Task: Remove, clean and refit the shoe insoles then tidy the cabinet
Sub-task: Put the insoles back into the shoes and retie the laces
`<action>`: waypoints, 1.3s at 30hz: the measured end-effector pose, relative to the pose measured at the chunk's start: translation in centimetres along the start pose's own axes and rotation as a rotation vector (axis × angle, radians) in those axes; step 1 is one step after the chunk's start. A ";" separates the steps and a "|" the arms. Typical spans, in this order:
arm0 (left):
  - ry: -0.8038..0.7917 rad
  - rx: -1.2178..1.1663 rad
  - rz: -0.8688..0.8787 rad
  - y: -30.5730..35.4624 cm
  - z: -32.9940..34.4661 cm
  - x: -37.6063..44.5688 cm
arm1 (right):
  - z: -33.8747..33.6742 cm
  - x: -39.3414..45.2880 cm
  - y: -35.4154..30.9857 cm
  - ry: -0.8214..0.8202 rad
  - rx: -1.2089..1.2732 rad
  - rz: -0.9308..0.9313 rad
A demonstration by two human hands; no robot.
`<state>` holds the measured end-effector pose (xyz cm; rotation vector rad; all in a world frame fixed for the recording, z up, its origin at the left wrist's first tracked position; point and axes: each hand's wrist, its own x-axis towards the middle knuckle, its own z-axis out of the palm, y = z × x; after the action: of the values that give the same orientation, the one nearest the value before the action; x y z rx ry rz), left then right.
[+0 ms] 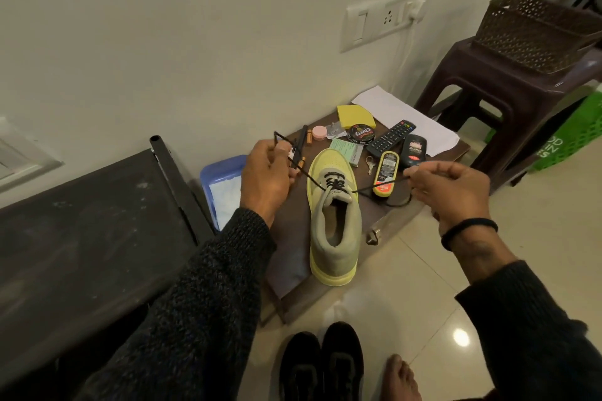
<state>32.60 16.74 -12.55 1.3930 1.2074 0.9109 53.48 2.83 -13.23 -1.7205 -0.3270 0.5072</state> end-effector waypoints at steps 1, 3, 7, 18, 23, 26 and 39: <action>0.017 0.015 0.064 0.3 -0.3 -0.1 | -0.1 -0.6 -0.6 0.000 0.074 -0.010; 0.031 0.027 0.135 1.4 -1.0 -0.5 | -0.1 -1.8 -2.0 -0.005 0.237 -0.024; 0.015 0.056 0.227 5.8 -2.2 -1.0 | 0.7 -3.6 -4.8 -0.062 0.413 -0.023; -0.087 0.246 0.411 15.8 -4.2 -1.8 | 4.1 -5.2 -13.4 -0.267 0.659 0.134; -0.047 0.194 0.449 17.6 -4.9 -1.6 | 4.7 -5.8 -17.6 -0.332 0.634 0.025; -0.041 0.195 0.484 19.4 -5.6 -1.7 | 4.7 -6.2 -19.4 -0.375 0.650 -0.029; -0.068 0.340 0.648 26.8 -6.3 -3.2 | 4.3 -9.7 -25.7 -0.385 0.407 -0.294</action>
<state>31.01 16.02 15.08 2.1404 0.8876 1.1102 44.43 7.21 12.67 -1.1519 -0.6914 0.6373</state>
